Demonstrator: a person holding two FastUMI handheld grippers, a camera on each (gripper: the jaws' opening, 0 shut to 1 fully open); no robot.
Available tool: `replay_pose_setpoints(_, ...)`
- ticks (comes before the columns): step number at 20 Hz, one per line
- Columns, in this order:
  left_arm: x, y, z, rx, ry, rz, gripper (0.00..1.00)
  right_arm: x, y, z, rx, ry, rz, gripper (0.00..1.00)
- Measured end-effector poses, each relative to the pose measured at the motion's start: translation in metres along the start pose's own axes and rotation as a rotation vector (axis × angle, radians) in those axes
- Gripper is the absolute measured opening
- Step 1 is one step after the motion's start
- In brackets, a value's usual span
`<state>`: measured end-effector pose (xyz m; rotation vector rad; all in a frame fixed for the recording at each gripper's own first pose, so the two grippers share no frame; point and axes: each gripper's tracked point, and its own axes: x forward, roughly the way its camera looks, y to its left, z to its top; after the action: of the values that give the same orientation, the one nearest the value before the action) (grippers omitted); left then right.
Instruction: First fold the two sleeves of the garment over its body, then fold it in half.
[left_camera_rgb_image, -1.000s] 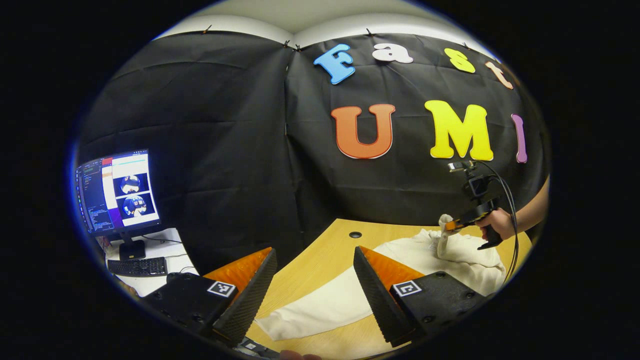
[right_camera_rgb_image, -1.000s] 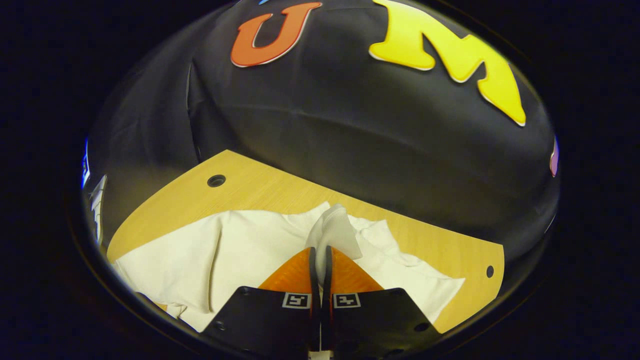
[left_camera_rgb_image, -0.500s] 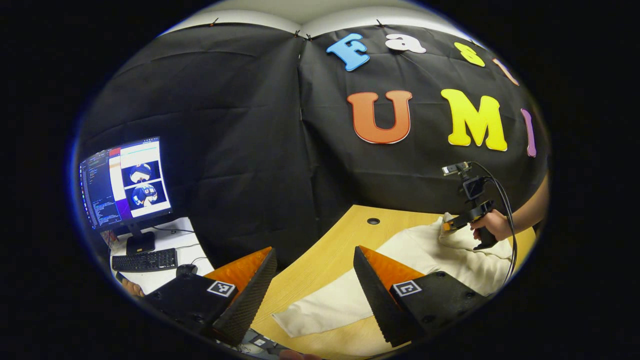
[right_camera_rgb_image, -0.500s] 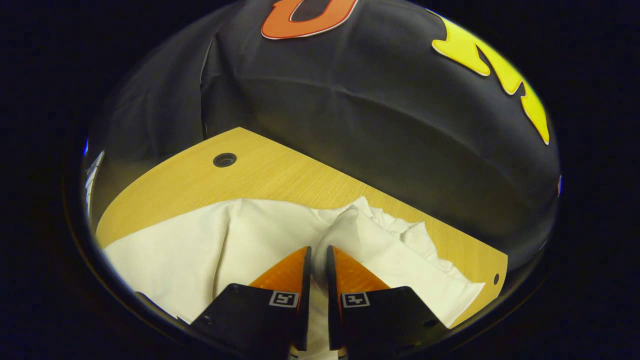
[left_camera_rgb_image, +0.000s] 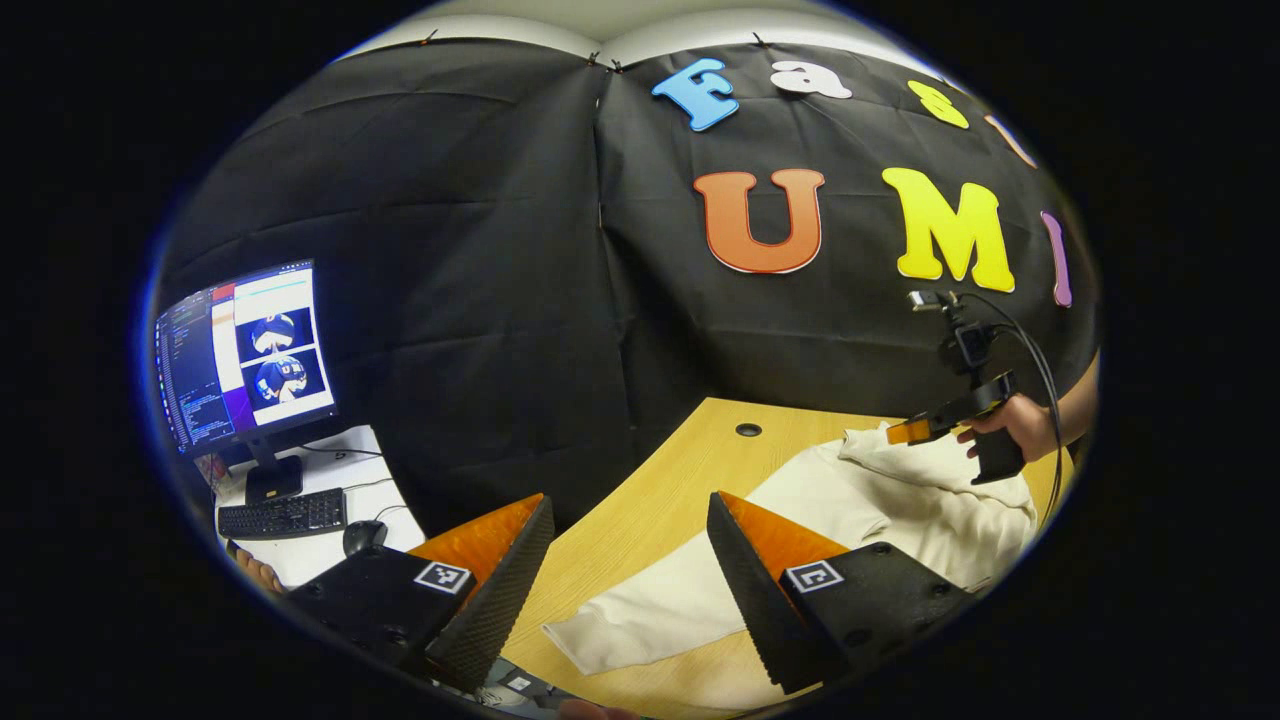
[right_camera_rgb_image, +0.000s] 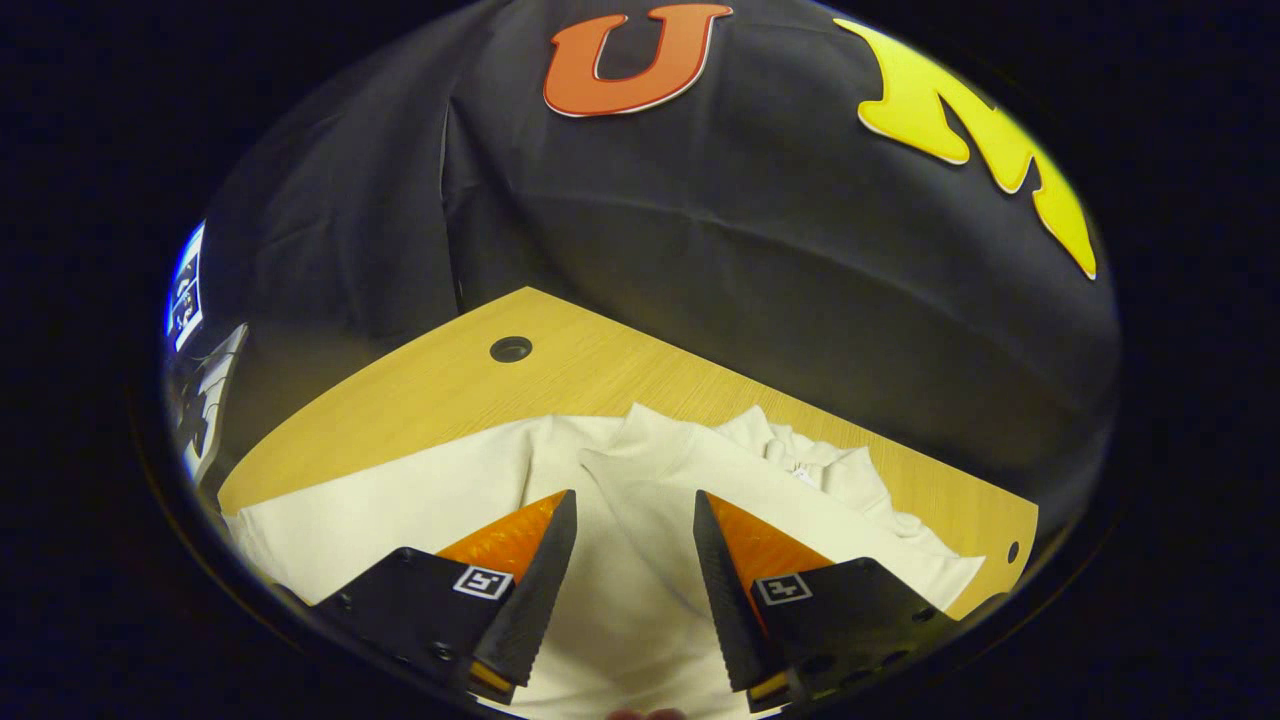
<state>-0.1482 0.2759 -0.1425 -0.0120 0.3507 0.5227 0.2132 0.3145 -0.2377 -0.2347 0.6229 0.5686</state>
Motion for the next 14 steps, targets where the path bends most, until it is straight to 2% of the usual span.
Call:
replay_pose_setpoints(1, 0.000, 0.002, -0.006, 0.010, 0.011, -0.009, 0.98, -0.013, -0.001, 0.002, 0.004, -0.018, -0.003, 0.79)
replay_pose_setpoints(2, -0.003, 0.003, -0.013, 0.023, 0.021, -0.014, 0.98, -0.027, -0.001, 0.004, 0.011, -0.037, -0.005, 0.73)
replay_pose_setpoints(3, -0.005, 0.005, -0.020, 0.037, 0.026, -0.022, 0.98, -0.042, 0.002, 0.004, 0.028, -0.056, -0.004, 0.73)
replay_pose_setpoints(4, -0.006, 0.008, -0.029, 0.052, 0.035, -0.036, 0.98, -0.060, 0.005, 0.008, 0.047, -0.079, 0.011, 0.78)
replay_pose_setpoints(5, -0.008, 0.011, -0.039, 0.066, 0.055, -0.044, 0.98, -0.076, 0.007, 0.008, 0.060, -0.095, 0.026, 0.92)
replay_pose_setpoints(6, -0.011, 0.015, -0.049, 0.074, 0.061, -0.052, 0.98, -0.092, 0.008, 0.007, 0.054, -0.106, 0.030, 0.95)
replay_pose_setpoints(11, -0.010, 0.018, -0.101, 0.083, 0.149, -0.153, 0.98, -0.163, -0.003, 0.002, 0.027, -0.156, 0.036, 0.95)
replay_pose_setpoints(14, -0.001, 0.026, -0.137, 0.057, 0.227, -0.161, 0.99, -0.192, -0.021, -0.006, 0.007, -0.165, 0.007, 0.95)
